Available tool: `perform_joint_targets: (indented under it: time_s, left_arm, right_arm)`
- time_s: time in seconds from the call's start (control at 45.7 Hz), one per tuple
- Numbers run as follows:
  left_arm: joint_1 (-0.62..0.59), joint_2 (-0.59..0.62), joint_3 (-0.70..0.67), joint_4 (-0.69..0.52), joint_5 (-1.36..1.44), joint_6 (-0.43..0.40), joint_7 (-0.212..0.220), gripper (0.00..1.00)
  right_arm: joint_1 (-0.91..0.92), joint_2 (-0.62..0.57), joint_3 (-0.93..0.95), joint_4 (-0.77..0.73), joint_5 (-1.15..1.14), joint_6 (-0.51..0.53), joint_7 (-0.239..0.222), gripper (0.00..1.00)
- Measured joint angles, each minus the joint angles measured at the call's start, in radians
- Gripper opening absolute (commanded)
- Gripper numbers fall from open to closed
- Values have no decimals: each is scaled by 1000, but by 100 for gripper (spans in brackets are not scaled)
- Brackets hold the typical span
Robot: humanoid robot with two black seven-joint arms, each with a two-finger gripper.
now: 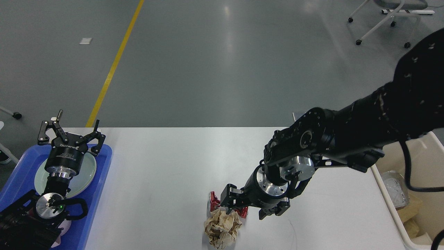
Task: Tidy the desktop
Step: 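Lower the right gripper to the crumpled tissue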
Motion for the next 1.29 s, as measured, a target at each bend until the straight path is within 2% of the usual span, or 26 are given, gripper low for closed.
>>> perform_joint_targets:
  time_s: [0.328, 0.525, 1.028, 1.116, 1.225, 1.291]
  left_arm:
    - [0, 0, 0, 0, 0, 0, 0, 98]
    - [0, 0, 0, 0, 0, 0, 0, 98]
    - [0, 0, 0, 0, 0, 0, 0, 98]
    - [0, 0, 0, 0, 0, 0, 0, 98]
    - [0, 0, 0, 0, 0, 0, 0, 98]
    - [0, 0, 0, 0, 0, 0, 0, 98]
  right_arm:
    - [-242, 55, 71, -144, -24, -216, -2, 90]
    - [-313, 95, 75, -268, -29, -232, -2, 90]
    - [-491, 97, 84, -390, -154, -241, -3, 90]
    - [-513, 96, 84, -419, -155, -241, -2, 84]
    - [-543, 95, 93, -434, -155, -245, 2, 64]
    - [-552, 95, 110, -435, -155, -245, 3, 48]
